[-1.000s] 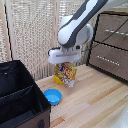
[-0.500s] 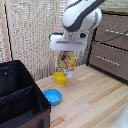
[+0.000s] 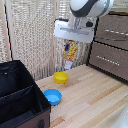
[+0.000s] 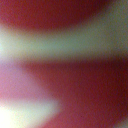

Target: Position your gripper near the granola bar, please. Lightly grip the granola bar with your gripping tool. Relocate your gripper along with the granola bar toward the leading division of the caddy with caution. Gently release the granola bar into the leading division of the caddy.

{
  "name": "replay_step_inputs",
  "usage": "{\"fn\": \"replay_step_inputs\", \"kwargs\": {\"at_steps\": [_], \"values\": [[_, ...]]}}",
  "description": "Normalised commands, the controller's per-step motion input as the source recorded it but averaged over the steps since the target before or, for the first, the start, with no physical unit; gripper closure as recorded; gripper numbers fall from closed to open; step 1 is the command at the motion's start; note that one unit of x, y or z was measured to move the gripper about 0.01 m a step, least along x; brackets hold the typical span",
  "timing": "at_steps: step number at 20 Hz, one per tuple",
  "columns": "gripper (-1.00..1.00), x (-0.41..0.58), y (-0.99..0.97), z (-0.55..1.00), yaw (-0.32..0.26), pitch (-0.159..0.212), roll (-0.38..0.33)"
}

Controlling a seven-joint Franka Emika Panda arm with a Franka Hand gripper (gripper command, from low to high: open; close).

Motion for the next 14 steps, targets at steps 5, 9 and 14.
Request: {"fn": "replay_step_inputs", "kwargs": {"at_steps": [5,9,14], "values": [[1.0,-0.008,0.42,0.2,-0.126,0.09,0.111],[1.0,-0.001,0.5,0.21,-0.089,0.105,0.101],[1.0,0.0,0.46,0.29,-0.122,0.059,0.108]]}}
